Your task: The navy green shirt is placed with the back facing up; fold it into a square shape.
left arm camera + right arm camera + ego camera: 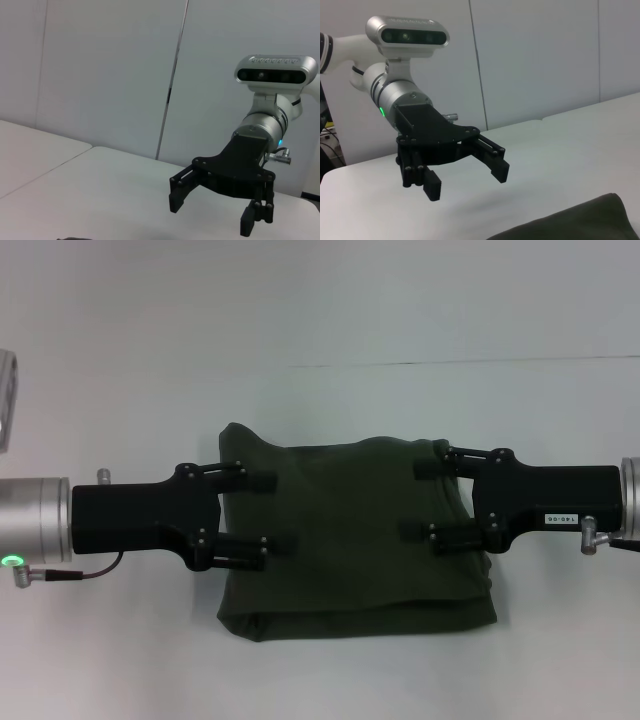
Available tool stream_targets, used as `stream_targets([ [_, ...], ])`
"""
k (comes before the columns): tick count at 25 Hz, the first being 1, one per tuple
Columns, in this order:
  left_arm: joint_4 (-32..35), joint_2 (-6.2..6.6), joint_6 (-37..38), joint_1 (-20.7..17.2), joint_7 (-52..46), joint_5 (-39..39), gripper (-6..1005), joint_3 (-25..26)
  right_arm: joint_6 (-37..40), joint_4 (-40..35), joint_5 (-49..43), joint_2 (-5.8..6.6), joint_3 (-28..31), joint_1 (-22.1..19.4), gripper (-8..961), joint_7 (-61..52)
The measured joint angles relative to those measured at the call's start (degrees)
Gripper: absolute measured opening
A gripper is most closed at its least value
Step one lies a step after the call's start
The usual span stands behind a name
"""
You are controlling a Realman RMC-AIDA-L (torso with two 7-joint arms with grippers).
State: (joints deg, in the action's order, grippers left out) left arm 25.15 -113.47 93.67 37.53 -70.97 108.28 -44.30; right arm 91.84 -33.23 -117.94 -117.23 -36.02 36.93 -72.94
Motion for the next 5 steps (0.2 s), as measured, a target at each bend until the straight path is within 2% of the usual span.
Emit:
stream_targets([
  [5,-0.1,-0.29,0.2,0.3,0.0,0.0,873,0.0,-0.4,0.0,0.0,0.02,0.1,-0.1,927,0.0],
])
